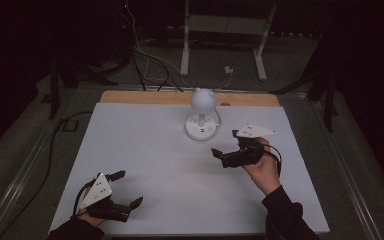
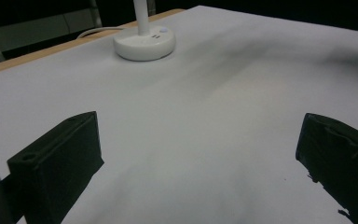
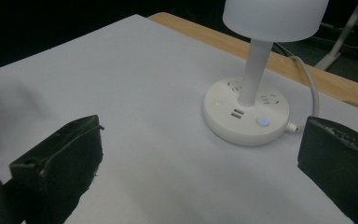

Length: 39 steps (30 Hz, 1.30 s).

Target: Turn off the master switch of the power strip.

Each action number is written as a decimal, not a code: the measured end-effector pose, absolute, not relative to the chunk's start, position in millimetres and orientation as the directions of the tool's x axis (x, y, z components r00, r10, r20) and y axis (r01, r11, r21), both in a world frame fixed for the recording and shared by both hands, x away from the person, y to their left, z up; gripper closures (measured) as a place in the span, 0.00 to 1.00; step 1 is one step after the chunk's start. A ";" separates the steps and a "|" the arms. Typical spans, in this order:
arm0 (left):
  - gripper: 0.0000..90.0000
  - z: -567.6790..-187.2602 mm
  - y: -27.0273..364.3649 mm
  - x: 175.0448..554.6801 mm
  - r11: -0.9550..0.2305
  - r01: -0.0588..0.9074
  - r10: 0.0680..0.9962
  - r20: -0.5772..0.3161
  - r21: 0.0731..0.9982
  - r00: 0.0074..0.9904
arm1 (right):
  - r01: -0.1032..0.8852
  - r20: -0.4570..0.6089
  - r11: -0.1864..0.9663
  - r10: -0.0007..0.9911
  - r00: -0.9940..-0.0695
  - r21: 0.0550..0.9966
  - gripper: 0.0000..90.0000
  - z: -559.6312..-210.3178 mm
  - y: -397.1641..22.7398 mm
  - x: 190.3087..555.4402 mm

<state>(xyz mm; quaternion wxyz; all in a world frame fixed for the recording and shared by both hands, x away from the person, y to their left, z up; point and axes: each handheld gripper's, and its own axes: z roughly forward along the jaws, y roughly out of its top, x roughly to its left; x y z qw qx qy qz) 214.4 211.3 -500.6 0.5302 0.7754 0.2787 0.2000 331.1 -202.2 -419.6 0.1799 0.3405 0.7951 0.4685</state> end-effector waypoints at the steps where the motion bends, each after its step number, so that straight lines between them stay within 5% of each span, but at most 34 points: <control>1: 0.01 -500.4 211.6 214.3 -0.284 0.216 0.645 0.019 0.934 0.764 | 0.373 0.033 0.329 0.710 -0.703 0.867 0.00 -419.9 -201.6 333.0; 39: 0.01 -500.9 211.2 214.7 -0.284 0.225 0.642 0.010 0.932 0.767 | 0.438 0.026 0.356 0.751 -0.659 0.826 0.00 -445.6 -181.9 401.7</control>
